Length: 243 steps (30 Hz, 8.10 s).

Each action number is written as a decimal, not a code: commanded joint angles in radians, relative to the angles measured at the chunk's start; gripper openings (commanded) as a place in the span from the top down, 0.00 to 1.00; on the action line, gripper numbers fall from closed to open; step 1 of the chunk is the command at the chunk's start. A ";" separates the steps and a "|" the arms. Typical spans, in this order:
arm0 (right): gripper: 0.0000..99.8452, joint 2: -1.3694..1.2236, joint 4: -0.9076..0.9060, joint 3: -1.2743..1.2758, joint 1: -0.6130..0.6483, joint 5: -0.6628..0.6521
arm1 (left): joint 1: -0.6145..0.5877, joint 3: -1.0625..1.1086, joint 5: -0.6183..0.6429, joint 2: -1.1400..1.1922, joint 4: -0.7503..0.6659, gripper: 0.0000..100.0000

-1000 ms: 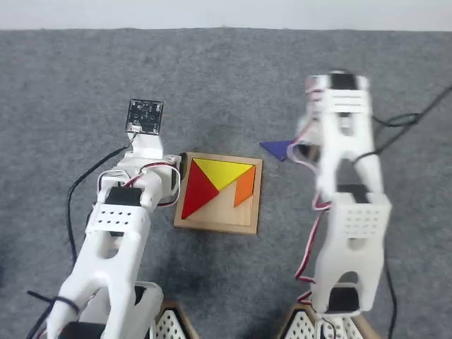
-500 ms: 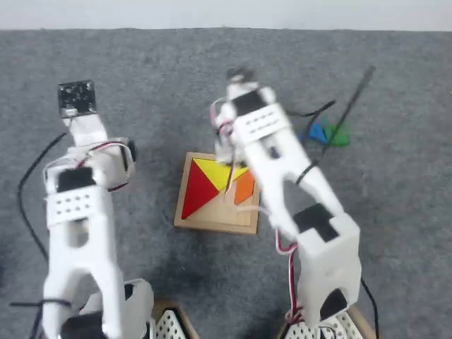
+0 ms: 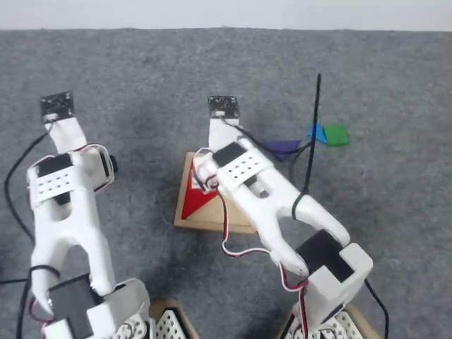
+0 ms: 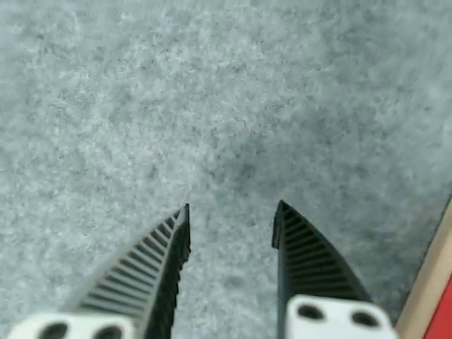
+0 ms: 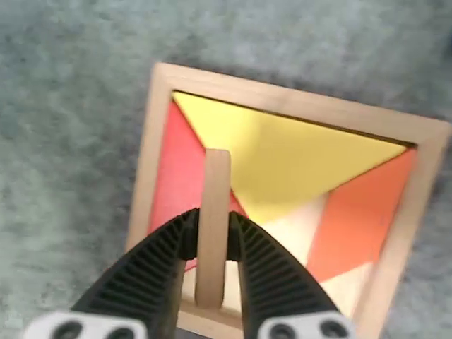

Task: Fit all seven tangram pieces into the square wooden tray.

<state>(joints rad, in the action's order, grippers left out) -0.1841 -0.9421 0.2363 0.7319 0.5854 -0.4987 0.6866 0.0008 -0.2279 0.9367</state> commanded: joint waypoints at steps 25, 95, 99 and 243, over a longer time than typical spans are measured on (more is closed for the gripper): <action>0.79 -0.071 0.110 -0.130 0.010 0.008 | 0.048 -0.036 -0.005 -0.011 -0.035 0.81; 0.95 -0.157 0.191 -0.164 -0.076 -0.471 | 0.051 -0.033 -0.003 -0.003 -0.057 0.81; 0.95 -0.176 0.191 -0.161 -0.061 -0.471 | 0.051 -0.033 -0.003 -0.003 -0.057 0.81; 0.95 0.581 0.136 0.666 -0.143 -0.506 | 0.052 -0.007 -0.003 -0.003 -0.100 0.81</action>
<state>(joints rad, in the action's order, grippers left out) 0.3974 -0.8316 0.9022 0.5999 0.0944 -0.4557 0.6943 -0.0023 -0.2263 0.8615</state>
